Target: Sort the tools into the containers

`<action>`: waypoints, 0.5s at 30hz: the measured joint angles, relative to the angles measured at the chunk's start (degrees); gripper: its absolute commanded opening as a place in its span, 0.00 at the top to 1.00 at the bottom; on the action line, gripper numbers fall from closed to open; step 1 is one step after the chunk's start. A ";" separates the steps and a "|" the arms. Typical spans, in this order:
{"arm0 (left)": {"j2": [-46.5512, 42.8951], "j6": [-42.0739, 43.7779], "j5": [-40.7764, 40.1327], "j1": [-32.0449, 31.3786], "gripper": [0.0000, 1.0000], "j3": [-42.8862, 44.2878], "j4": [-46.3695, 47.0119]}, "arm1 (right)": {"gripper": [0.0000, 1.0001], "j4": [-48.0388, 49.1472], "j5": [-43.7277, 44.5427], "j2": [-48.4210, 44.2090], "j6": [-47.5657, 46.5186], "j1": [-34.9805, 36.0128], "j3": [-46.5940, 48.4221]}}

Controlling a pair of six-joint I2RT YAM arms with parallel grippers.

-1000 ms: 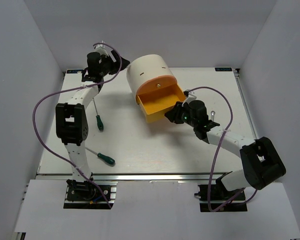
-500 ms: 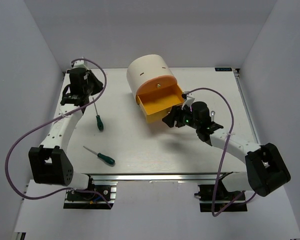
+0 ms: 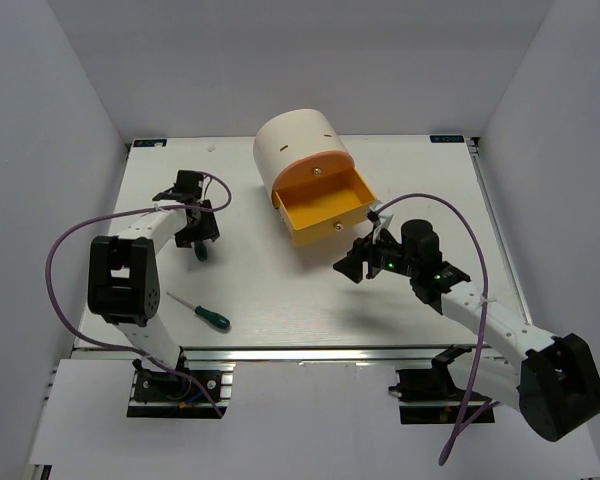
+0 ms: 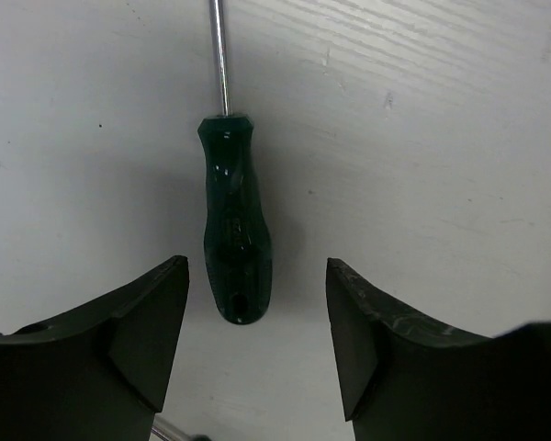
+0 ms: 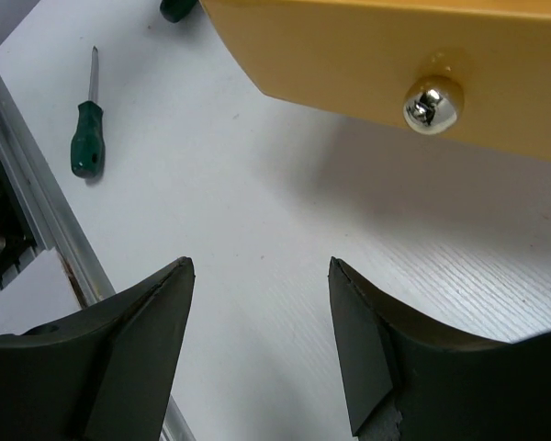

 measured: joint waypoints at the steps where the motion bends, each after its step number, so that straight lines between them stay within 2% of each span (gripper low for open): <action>1: 0.68 0.42 -0.55 -0.02 0.29 -0.04 0.02 | 0.34 -0.11 -0.31 -0.37 -0.24 -0.33 -0.33; 4: 2.78 1.42 -1.53 -0.15 0.30 -0.02 0.46 | 0.34 -0.59 -0.96 -0.98 -0.79 -1.25 -1.29; 10: 7.26 2.29 -2.16 -0.24 0.47 0.94 1.38 | 0.34 -1.53 -1.55 -1.25 -1.29 -2.73 -1.62; 15: 7.37 2.69 -2.19 -0.35 0.80 1.01 2.01 | 0.34 -1.77 -1.55 -1.88 -1.51 -3.82 -1.62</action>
